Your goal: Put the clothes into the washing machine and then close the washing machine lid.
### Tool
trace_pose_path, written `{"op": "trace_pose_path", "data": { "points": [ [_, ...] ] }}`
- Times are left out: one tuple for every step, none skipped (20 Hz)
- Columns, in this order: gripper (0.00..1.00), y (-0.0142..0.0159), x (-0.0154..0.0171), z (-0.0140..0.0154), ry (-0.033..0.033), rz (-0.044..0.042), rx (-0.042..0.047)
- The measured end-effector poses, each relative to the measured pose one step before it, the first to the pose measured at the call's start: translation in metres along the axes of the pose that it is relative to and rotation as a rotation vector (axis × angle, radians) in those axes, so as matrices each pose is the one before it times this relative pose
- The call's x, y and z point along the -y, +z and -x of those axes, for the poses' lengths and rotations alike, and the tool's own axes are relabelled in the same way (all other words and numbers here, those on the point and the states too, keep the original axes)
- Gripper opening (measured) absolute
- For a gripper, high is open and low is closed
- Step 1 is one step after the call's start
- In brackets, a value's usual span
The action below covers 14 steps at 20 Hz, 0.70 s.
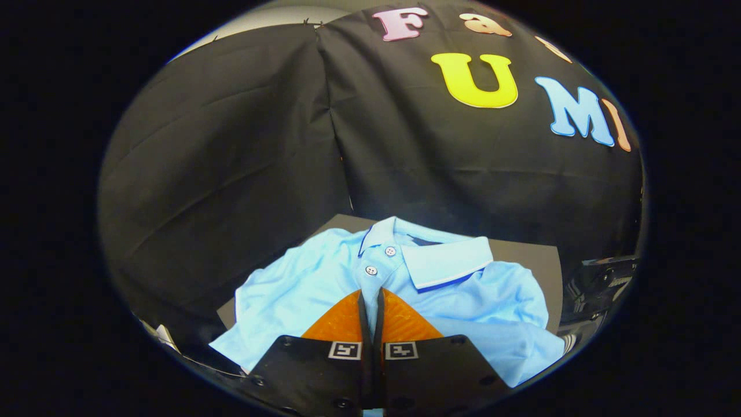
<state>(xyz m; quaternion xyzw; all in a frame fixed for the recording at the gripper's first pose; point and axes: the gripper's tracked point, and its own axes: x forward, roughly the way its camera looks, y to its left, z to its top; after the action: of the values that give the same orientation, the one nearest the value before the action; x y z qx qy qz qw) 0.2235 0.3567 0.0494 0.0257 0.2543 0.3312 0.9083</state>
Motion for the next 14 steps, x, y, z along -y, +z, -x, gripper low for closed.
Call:
{"op": "trace_pose_path", "data": {
  "points": [
    [0.01,0.00386,-0.00254,0.00656,0.01132,-0.00404,0.01824],
    [0.01,0.00433,0.00072,0.00432,0.00740,-0.00142,0.01296],
    [0.01,0.00266,0.00080,0.00110,0.00352,-0.00068,0.01605],
    [0.01,0.00372,0.00087,0.00291,0.00291,0.00198,0.01499],
    [0.01,0.00190,-0.00025,0.00457,0.00267,0.00463,0.00940],
    [0.01,0.00515,0.00105,0.00333,0.00154,0.00685,0.01390],
    [0.01,0.00250,0.00013,0.00358,0.00120,0.00630,0.00991],
    [0.01,0.00411,0.00111,0.00297,0.00188,0.00483,0.00969],
    [0.01,0.00245,0.00046,0.00447,-0.00429,-0.00064,0.01508],
    [0.01,0.00273,0.00062,0.00425,0.00054,-0.00347,0.01059],
    [0.01,0.00261,0.00033,0.00438,-0.00006,-0.00597,0.01357],
    [0.01,0.00263,0.00209,0.00464,-0.00157,-0.00209,0.00713],
    [0.01,0.00103,0.00203,0.00675,-0.00244,-0.00094,0.00916],
    [0.01,0.00161,0.00240,0.00562,-0.00278,0.00052,0.00837]
  ]
}}
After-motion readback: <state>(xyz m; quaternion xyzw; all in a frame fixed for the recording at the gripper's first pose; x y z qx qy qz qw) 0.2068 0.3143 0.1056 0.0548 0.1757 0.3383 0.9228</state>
